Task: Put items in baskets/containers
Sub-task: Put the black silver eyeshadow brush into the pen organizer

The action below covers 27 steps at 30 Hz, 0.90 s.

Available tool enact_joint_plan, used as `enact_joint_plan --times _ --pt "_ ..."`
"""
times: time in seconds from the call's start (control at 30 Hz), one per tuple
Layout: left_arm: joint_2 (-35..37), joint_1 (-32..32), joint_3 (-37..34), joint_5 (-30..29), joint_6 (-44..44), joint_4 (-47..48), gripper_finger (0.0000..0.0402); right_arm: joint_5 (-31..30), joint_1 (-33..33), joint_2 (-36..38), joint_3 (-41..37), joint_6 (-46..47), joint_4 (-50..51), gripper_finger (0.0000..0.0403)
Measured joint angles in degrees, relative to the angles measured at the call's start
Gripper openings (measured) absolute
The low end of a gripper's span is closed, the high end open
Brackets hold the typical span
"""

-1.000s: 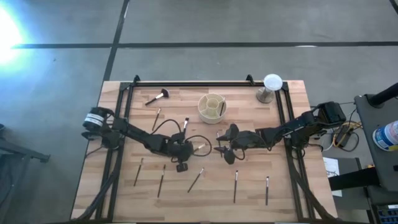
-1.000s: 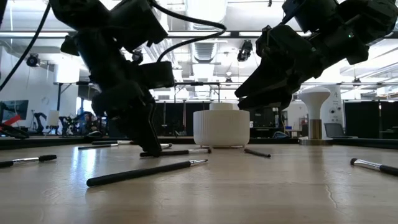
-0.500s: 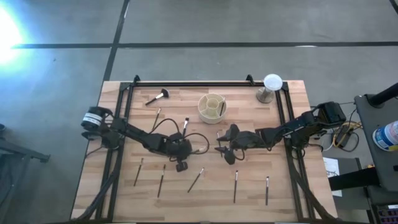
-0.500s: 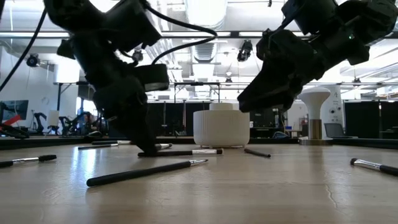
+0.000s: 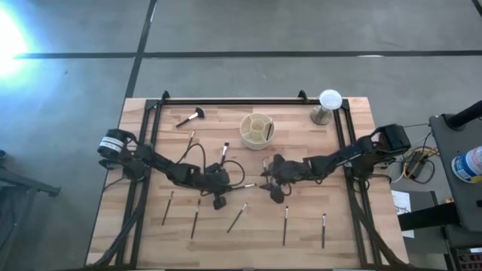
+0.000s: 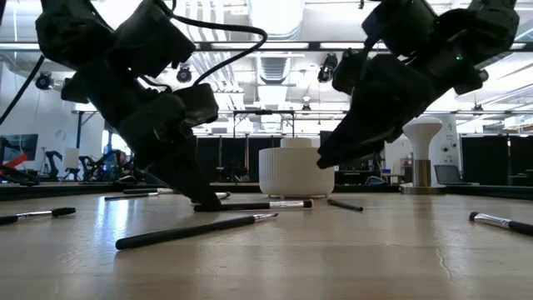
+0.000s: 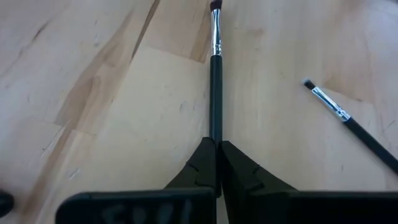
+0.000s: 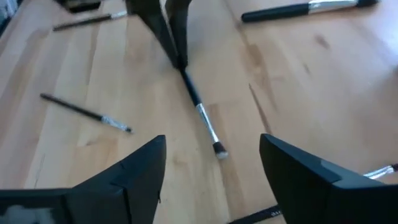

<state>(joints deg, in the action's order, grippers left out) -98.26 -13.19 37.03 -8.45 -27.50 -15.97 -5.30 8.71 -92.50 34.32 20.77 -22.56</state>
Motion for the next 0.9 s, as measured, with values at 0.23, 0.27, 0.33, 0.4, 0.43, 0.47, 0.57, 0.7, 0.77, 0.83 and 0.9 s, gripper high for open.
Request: enact_joint_plan --times 0.23,0.27,0.33,0.4,0.43,0.47,0.57,0.7,0.77,0.83,0.9 --pt "0.0 0.0 -0.2 -0.4 1.5 -1.1 0.0001 2.5 0.0 -5.9 5.4 -4.8 5.3 0.025" --pt "0.0 0.0 -0.2 -0.4 1.7 -1.2 0.0001 2.4 0.0 -6.8 6.3 -5.5 7.4 0.0244" --pt "-0.1 0.0 -0.3 -0.4 1.8 -1.6 0.0001 2.3 0.0 -8.7 8.4 -6.9 9.0 0.0231" --pt "-0.1 0.0 -0.4 -0.5 1.8 -1.7 0.0001 2.3 0.0 -10.0 9.8 -8.4 10.9 0.0217" --pt "-0.1 0.0 -0.4 -0.5 1.8 -1.7 0.0001 2.3 0.0 -10.5 10.6 -8.8 11.1 0.0209" --pt "-0.1 0.0 -0.4 -0.5 1.9 -1.8 0.0001 2.3 0.0 -11.0 11.1 -9.3 11.6 0.0201" --pt "-0.1 0.0 -0.5 -0.6 2.0 -2.0 0.0001 2.3 0.0 -11.8 12.1 -10.1 13.3 0.0169" --pt "-0.1 0.0 -0.7 -0.7 2.0 -2.4 0.0001 2.3 0.0 -12.2 12.5 -10.3 13.9 0.0116" --pt "-0.1 0.0 -0.7 -0.8 2.2 -2.4 0.0001 2.1 0.0 -12.4 12.5 -10.3 14.3 0.0086" --pt "-0.1 0.0 -0.7 -0.9 2.3 -2.5 0.0001 1.9 0.0 -12.2 12.5 -10.3 14.7 0.0057" --pt "-0.1 0.0 -0.7 -0.8 2.4 -2.6 0.0001 1.9 0.0 -12.2 12.5 -10.3 14.9 0.0029"
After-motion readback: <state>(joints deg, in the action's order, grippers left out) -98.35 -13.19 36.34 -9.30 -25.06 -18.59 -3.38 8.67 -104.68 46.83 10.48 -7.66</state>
